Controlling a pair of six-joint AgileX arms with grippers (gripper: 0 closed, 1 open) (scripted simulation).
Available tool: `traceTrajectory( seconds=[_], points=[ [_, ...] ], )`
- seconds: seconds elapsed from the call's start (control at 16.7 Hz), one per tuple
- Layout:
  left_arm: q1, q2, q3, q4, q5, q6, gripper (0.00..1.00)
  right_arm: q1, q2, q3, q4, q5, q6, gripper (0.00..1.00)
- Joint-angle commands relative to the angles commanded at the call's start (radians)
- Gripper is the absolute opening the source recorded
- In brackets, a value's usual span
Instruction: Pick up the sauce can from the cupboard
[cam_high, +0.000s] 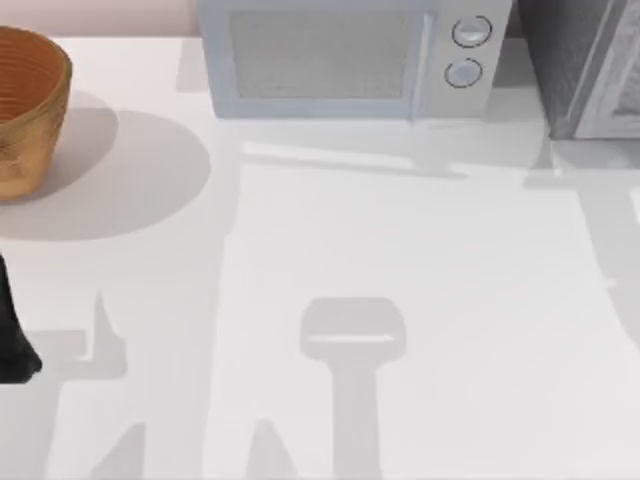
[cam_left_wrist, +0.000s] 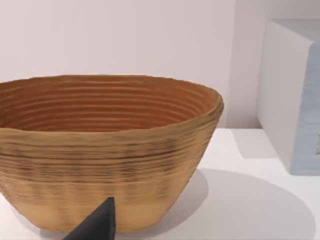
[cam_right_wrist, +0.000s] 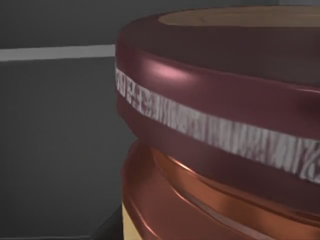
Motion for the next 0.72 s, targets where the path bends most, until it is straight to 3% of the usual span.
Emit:
traceTrajectory(
  seconds=[0.24,0.72],
  points=[
    [0.000,0.000,0.000,0.000,0.000,0.000,1.00,-0.026,-0.180,-0.347,0.094,-0.030,-0.005,0.00],
    [0.000,0.000,0.000,0.000,0.000,0.000,1.00,-0.071,-0.595,-1.319,0.179,-0.086,-0.013,0.00]
  ],
)
